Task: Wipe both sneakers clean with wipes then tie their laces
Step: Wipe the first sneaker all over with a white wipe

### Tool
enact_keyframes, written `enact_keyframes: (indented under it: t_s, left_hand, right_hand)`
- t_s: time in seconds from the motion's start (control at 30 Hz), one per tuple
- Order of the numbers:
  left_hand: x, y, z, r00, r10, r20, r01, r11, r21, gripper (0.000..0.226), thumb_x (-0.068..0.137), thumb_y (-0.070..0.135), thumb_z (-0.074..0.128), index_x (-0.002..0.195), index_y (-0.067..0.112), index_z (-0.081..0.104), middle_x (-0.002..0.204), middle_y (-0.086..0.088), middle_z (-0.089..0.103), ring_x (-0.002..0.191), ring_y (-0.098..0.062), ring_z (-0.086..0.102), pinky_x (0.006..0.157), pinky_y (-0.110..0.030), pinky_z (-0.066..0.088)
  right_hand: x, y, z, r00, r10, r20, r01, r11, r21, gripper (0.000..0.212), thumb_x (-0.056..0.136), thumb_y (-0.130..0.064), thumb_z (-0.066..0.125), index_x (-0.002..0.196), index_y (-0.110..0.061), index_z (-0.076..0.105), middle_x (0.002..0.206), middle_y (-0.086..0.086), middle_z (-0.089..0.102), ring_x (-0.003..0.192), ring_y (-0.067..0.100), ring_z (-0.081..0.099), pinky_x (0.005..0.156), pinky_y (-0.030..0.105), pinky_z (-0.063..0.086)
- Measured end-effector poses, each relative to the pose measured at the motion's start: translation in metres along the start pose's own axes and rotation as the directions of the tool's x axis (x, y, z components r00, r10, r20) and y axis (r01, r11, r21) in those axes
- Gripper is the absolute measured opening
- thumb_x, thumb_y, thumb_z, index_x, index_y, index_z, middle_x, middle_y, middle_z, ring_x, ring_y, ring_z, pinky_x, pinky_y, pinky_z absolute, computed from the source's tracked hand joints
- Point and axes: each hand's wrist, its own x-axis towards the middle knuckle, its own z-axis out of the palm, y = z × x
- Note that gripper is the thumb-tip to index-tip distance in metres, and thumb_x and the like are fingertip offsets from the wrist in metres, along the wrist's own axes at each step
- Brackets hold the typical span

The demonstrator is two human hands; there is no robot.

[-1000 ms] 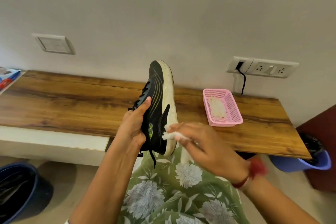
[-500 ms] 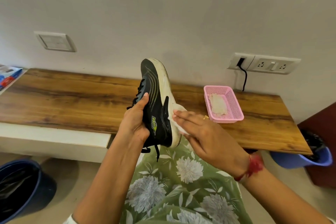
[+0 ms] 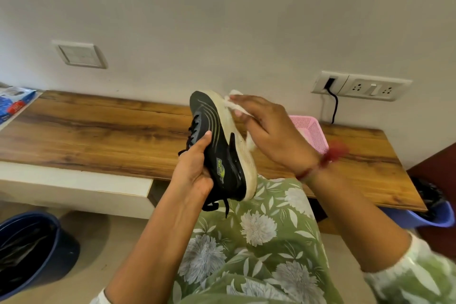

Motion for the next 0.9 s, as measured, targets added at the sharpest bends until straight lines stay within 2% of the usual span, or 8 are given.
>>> enact_keyframes:
  t_s: [0.13, 0.27, 0.4, 0.5, 0.67, 0.73, 0.8, 0.9]
  left_hand:
    - [-0.003, 0.003, 0.002, 1.0, 0.007, 0.03, -0.007, 1.0, -0.019, 0.02, 0.094, 0.02, 0.059, 0.107, 0.007, 0.067, 0.092, -0.014, 0.073, 0.07, -0.024, 0.071, 0.055, -0.032, 0.056]
    - [-0.002, 0.003, 0.002, 0.999, -0.032, 0.032, 0.034, 0.997, -0.07, 0.021, 0.098, 0.024, 0.053, 0.095, 0.007, 0.065, 0.084, -0.012, 0.069, 0.071, -0.023, 0.066, 0.06, -0.036, 0.052]
    - [0.0, 0.003, 0.005, 0.999, -0.026, 0.032, 0.03, 0.993, -0.118, 0.027, 0.099, 0.025, 0.051, 0.11, 0.003, 0.063, 0.101, -0.016, 0.069, 0.081, -0.026, 0.066, 0.067, -0.038, 0.052]
    - [0.004, 0.007, 0.006, 1.0, 0.023, 0.0, -0.023, 0.991, -0.128, 0.032, 0.098, 0.025, 0.054, 0.121, 0.004, 0.06, 0.112, -0.017, 0.067, 0.089, -0.028, 0.066, 0.066, -0.04, 0.052]
    - [0.003, 0.015, 0.005, 0.998, 0.059, -0.015, -0.061, 0.983, -0.175, 0.025, 0.098, 0.026, 0.053, 0.116, 0.01, 0.06, 0.104, -0.011, 0.068, 0.085, -0.024, 0.064, 0.064, -0.039, 0.049]
    - [0.003, 0.019, 0.002, 0.998, 0.057, -0.015, -0.059, 0.978, -0.198, 0.027, 0.098, 0.027, 0.054, 0.118, 0.011, 0.059, 0.103, -0.011, 0.069, 0.088, -0.025, 0.065, 0.064, -0.042, 0.049]
    - [0.003, 0.023, 0.0, 0.999, 0.05, -0.015, -0.052, 0.974, -0.221, 0.029, 0.097, 0.027, 0.055, 0.12, 0.01, 0.06, 0.103, -0.011, 0.069, 0.09, -0.026, 0.065, 0.065, -0.044, 0.049]
    - [0.001, 0.022, 0.0, 0.999, 0.044, -0.025, -0.049, 0.975, -0.219, 0.029, 0.097, 0.026, 0.056, 0.12, 0.009, 0.06, 0.105, -0.011, 0.069, 0.091, -0.026, 0.065, 0.066, -0.044, 0.05]
  right_hand:
    - [0.005, 0.018, 0.027, 0.973, 0.047, 0.228, -0.007, 0.985, -0.175, 0.038, 0.099, -0.013, 0.044, 0.136, -0.01, 0.049, 0.142, 0.008, 0.047, 0.133, 0.021, 0.041, 0.108, 0.026, 0.026]
    - [-0.019, 0.012, 0.021, 0.961, -0.011, 0.278, 0.058, 0.985, -0.163, 0.044, 0.094, -0.021, 0.038, 0.134, -0.008, 0.052, 0.139, 0.009, 0.051, 0.13, 0.019, 0.045, 0.108, 0.026, 0.03]
    - [-0.054, 0.002, 0.014, 0.961, -0.06, 0.27, 0.124, 0.967, -0.224, 0.043, 0.091, -0.019, 0.038, 0.128, -0.007, 0.058, 0.131, 0.009, 0.058, 0.124, 0.016, 0.051, 0.105, 0.022, 0.033]
    - [-0.075, 0.0, 0.011, 0.962, -0.106, 0.251, 0.19, 0.92, -0.343, 0.047, 0.087, -0.018, 0.037, 0.126, -0.004, 0.058, 0.13, 0.011, 0.058, 0.122, 0.02, 0.054, 0.104, 0.028, 0.035]
    - [-0.105, 0.007, 0.024, 0.949, -0.171, 0.266, 0.278, 0.85, -0.448, 0.047, 0.083, -0.014, 0.041, 0.125, -0.004, 0.059, 0.13, 0.012, 0.058, 0.121, 0.021, 0.055, 0.103, 0.032, 0.04]
    - [-0.116, 0.011, 0.027, 0.946, -0.144, 0.289, 0.235, 0.922, -0.309, 0.045, 0.085, -0.016, 0.04, 0.124, -0.009, 0.061, 0.127, 0.006, 0.061, 0.118, 0.013, 0.056, 0.095, 0.035, 0.051]
    - [-0.117, 0.008, 0.024, 0.97, -0.113, 0.217, 0.127, 0.991, -0.052, 0.042, 0.089, -0.014, 0.041, 0.128, -0.012, 0.057, 0.13, 0.0, 0.059, 0.118, -0.004, 0.051, 0.088, 0.024, 0.052]
    - [-0.094, -0.007, 0.011, 0.991, -0.063, -0.116, 0.087, 0.971, 0.222, 0.039, 0.093, -0.01, 0.043, 0.13, -0.01, 0.054, 0.13, 0.003, 0.059, 0.098, -0.025, 0.047, 0.076, 0.0, 0.04]
